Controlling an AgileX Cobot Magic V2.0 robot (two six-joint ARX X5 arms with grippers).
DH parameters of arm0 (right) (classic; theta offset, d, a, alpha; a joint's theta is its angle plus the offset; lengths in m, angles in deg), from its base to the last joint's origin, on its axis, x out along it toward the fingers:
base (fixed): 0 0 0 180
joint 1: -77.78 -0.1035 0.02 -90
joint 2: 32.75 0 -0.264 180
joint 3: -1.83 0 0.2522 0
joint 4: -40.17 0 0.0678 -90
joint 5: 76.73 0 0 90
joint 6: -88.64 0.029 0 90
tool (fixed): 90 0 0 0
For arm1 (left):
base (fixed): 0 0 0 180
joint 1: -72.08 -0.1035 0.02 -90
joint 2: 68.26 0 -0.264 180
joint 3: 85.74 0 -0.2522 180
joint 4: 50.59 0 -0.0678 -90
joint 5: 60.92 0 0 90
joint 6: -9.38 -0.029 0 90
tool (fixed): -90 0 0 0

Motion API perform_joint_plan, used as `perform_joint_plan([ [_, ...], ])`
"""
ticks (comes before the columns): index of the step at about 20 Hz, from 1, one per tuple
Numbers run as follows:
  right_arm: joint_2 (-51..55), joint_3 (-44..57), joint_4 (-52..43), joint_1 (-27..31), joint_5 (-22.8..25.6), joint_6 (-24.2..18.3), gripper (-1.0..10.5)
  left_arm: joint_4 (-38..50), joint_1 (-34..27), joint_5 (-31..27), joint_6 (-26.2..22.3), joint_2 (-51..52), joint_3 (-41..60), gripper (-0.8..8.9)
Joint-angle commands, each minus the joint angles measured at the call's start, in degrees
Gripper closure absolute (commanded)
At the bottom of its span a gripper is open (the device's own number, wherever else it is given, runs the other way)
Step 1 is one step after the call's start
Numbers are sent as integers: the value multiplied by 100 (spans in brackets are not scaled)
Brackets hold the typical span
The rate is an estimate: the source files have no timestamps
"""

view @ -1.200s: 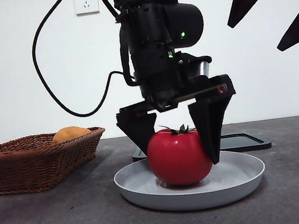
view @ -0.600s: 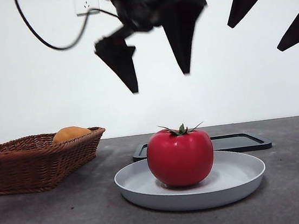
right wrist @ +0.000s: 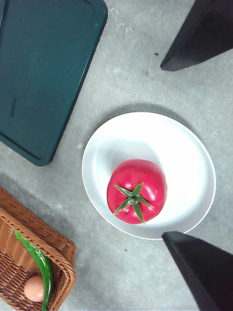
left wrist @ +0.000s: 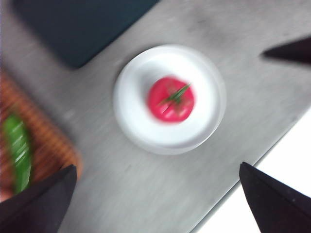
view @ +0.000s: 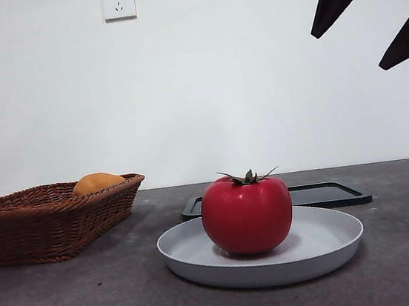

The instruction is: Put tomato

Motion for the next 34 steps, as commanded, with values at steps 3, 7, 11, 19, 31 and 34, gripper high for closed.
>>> perform_joint_plan([
  [3, -44, -90, -59, -31, -7, -42, 356, 466, -273, -52, -52, 1368, 1351, 187],
  [7, -46, -90, -57, -31, -7, -42, 356, 1698, -468, -52, -22, 2719, 2957, 187],
  [11, -44, -90, -59, -31, -9, -42, 356, 3062, -481, -50, 188, 3762, 4531, 187],
  [19, -46, -90, -59, -31, -9, -39, 356, 4682, -481, -79, 599, 4765, 6186, 187],
  [31, -59, -92, -160, -232, -66, 120, 357, 4697, -481, -227, 411, 4774, 6186, 187],
  [34, -240, -144, -321, -503, -61, 339, 357, 4697, -481, -227, 411, 4774, 6186, 187],
])
